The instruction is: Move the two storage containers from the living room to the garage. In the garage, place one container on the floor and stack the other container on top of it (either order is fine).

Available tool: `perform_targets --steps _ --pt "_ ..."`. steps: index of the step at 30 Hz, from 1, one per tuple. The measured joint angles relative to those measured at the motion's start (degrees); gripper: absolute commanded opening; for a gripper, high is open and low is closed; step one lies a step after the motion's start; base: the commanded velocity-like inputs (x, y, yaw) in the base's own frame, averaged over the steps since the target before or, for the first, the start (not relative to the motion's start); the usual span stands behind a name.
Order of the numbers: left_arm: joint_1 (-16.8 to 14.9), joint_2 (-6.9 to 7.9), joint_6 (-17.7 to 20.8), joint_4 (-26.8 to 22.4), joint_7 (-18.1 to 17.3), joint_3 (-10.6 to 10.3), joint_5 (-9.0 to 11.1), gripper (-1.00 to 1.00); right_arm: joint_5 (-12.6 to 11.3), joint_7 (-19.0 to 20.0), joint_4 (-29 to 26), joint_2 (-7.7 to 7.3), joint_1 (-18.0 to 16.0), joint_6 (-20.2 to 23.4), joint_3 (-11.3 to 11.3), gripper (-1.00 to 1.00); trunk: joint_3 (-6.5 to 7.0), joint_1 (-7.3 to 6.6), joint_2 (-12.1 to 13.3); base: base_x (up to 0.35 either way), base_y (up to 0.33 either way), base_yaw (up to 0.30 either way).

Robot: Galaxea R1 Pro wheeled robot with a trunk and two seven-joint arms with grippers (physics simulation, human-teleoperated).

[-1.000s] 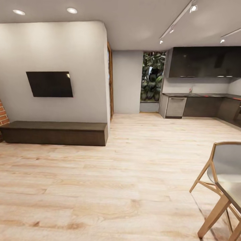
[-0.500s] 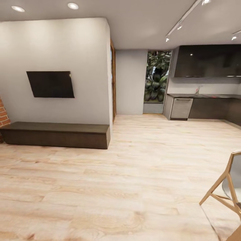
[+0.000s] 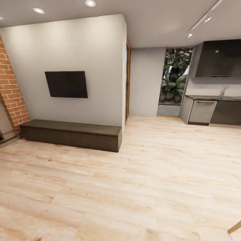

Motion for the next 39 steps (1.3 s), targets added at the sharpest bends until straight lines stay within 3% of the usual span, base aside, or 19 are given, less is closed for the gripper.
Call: perform_targets --steps 39 --pt "0.00 -0.09 0.00 0.00 0.00 0.00 -0.04 1.00 0.00 0.00 0.00 0.01 0.00 0.00 0.00 1.00 0.00 0.00 0.00 0.329 0.000 0.251"
